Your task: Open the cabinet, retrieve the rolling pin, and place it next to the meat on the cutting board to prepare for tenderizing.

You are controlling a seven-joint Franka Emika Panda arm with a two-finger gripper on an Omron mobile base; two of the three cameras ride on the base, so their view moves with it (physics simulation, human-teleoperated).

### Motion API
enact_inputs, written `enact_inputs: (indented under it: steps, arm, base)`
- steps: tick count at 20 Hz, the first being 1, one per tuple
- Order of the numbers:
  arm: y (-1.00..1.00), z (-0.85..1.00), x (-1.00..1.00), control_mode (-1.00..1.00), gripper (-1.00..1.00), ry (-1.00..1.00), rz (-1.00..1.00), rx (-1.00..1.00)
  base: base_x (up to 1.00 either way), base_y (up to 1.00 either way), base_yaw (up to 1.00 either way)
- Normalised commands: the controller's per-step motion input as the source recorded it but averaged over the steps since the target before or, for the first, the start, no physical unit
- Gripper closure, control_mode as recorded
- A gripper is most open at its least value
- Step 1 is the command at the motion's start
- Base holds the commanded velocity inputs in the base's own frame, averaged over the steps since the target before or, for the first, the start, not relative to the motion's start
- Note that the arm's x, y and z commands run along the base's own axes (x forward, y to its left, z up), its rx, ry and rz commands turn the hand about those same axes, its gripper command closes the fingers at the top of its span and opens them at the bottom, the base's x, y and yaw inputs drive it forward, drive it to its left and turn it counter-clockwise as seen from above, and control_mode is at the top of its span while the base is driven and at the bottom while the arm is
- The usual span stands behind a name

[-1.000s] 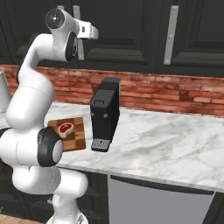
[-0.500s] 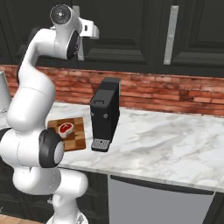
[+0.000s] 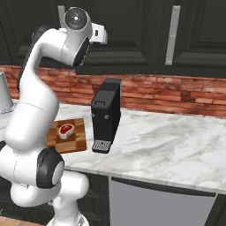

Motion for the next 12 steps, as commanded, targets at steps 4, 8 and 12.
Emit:
enact_inputs:
  steps: [4, 8, 12]
  arm:
    - [-1.0, -0.19, -0.59, -1.0, 1.0, -0.07, 0.05, 0.17]
    - [-0.98, -0.13, -0.4, -1.0, 1.0, -0.06, 0.03, 0.17]
    - [-0.93, -0.03, -0.53, -1.0, 1.0, -0.09, 0.12, 0.09]
  base:
    - [0.0, 0.0, 0.0]
    - [0.0, 0.0, 0.0]
    - [0.0, 0.0, 0.0]
